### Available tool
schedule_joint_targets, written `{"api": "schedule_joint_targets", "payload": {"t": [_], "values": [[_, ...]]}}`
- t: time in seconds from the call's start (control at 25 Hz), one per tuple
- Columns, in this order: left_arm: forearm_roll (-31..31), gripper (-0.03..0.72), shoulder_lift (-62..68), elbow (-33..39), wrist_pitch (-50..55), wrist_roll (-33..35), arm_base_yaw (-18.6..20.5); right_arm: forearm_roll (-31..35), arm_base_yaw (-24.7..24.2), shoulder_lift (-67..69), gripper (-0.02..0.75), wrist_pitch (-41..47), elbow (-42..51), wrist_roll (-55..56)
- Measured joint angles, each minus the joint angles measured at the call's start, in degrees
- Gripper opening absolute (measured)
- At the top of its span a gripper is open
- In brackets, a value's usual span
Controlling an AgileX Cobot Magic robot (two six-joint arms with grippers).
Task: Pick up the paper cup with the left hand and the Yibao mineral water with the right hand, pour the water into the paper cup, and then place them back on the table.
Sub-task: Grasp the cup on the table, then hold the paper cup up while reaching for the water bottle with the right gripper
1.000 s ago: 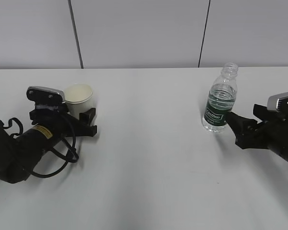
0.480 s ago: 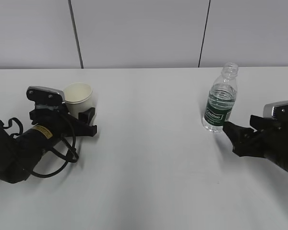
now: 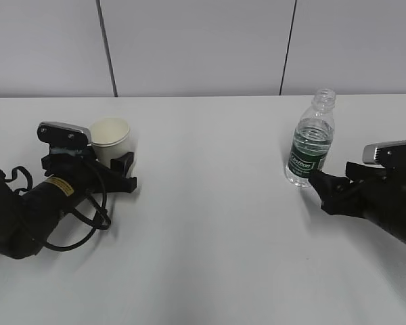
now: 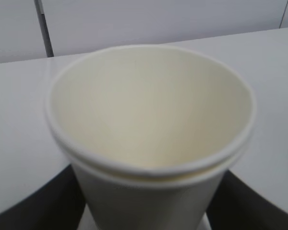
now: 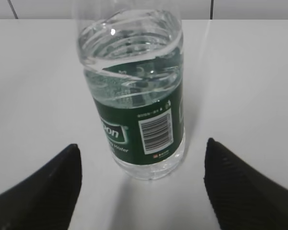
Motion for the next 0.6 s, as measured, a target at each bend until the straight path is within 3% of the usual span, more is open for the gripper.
{"api": "schedule_joint_targets", "payload": {"t": [0.6], "values": [[0.00, 0.452, 0.00, 0.00, 0.00, 0.00, 0.00, -0.08, 0.00, 4.80, 0.596, 0.00, -6.98, 0.44]]}}
